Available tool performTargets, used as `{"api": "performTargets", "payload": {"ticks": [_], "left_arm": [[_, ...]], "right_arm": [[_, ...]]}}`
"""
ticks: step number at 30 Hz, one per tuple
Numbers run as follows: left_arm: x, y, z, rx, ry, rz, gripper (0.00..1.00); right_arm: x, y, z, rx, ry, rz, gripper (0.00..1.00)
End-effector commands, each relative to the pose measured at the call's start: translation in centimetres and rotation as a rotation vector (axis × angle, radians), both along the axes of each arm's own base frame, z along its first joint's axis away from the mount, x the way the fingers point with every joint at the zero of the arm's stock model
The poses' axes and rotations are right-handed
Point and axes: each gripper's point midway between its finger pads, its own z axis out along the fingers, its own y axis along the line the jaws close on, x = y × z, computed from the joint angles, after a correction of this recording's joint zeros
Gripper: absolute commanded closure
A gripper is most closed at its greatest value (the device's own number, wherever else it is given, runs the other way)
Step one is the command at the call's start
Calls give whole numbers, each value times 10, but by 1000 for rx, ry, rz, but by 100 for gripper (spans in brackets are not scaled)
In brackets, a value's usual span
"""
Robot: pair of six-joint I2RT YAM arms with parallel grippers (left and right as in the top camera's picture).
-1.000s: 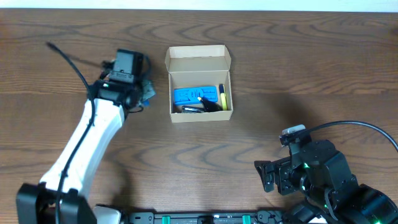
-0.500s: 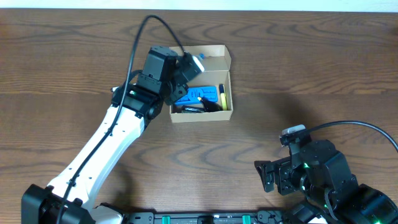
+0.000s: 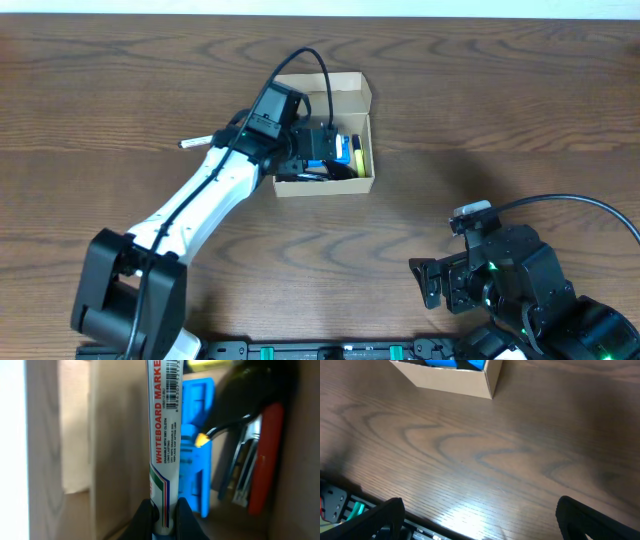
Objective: Pack container
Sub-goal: 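Carry the whiteboard marker into the box and release it, then move left gripper to the silver-capped white marker and grasp it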
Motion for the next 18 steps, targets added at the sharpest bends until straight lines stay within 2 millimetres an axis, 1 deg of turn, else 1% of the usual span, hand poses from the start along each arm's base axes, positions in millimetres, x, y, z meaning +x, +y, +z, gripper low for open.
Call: {"api": "performTargets", "payload": {"ticks": [1,5,9,12,15,16,17,18], "left_arm": [[-6,-15,5,5,-10,-83,94],[-20,-17,-2,28,38,-103,94],[-34,-9,-11,62,102,-102,94],[-39,-6,-14,75,128,-102,94],[-40,-6,-14,66,137,-86,94],[-40,-6,-14,64,138,-81,93],[-40,-6,-14,62,141,-76,90],[-40,-7,-14,58,142,-67,81]], "right_arm": [[-1,2,-1,6,6,3,1],[-2,2,-1,6,6,3,1],[-2,2,-1,6,6,3,1],[-1,2,-1,6,6,3,1],[-1,2,-1,6,6,3,1],[-2,2,-1,6,6,3,1],[-1,2,-1,6,6,3,1],[-1,2,-1,6,6,3,1]]}}
